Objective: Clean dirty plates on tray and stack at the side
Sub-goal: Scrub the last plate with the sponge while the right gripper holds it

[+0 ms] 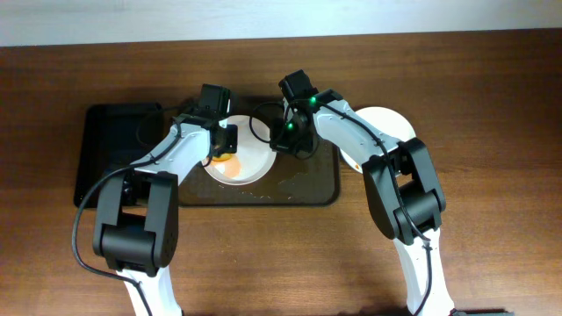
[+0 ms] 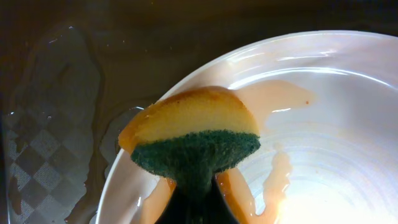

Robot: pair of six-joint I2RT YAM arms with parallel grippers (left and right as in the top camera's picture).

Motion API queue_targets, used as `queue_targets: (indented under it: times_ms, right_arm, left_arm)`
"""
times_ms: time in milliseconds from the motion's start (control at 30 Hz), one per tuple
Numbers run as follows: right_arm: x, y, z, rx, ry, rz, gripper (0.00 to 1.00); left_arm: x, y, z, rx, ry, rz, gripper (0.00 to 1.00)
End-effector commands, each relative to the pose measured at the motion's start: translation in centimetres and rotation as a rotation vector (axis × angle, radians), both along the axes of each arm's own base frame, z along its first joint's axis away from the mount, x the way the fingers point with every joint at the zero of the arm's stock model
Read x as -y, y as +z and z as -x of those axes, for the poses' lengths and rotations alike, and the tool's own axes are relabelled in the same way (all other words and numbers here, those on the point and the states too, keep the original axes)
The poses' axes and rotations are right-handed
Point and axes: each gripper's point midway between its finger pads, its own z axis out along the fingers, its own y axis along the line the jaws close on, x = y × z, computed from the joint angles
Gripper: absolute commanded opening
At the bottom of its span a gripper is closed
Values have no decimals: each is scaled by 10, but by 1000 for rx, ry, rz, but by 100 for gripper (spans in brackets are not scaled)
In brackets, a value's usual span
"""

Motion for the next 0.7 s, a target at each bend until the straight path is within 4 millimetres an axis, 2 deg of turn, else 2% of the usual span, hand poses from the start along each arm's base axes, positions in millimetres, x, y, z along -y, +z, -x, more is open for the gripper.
queue_targets:
  times_ms: [0, 67, 200, 333, 400, 433, 467, 533, 600, 667]
  right_arm:
    - [6, -8, 2, -6, -2, 26, 4]
    - [6, -8, 2, -6, -2, 26, 4]
    - [6, -8, 1, -3, -2, 25, 4]
    - [6, -8, 1, -3, -2, 25, 4]
    - [6, -8, 2, -5, -2, 26, 4]
    - [6, -8, 2, -6, -2, 26, 4]
    - [6, -8, 2, -6, -2, 26, 4]
    - [6, -8, 2, -6, -2, 26, 4]
    - [6, -8, 2, -6, -2, 26, 4]
    - [6, -8, 2, -7, -2, 26, 4]
  left_arm:
    - [58, -36, 49, -182, -410, 233, 0]
    - [82, -22, 50, -136, -611, 326, 0]
    - [83, -20, 48, -116, -644, 325, 0]
    - [41, -21, -1, -7, -337, 187, 0]
    - [9, -18, -23, 60, -160, 96, 0]
    - [-11, -18, -27, 68, -39, 42, 0]
    - [-35, -20, -23, 58, 106, -20, 0]
    - [-52, -24, -9, 9, 211, -60, 0]
    - [-53, -30, 8, -66, 205, -72, 0]
    - [-36, -36, 23, -146, 108, -4, 0]
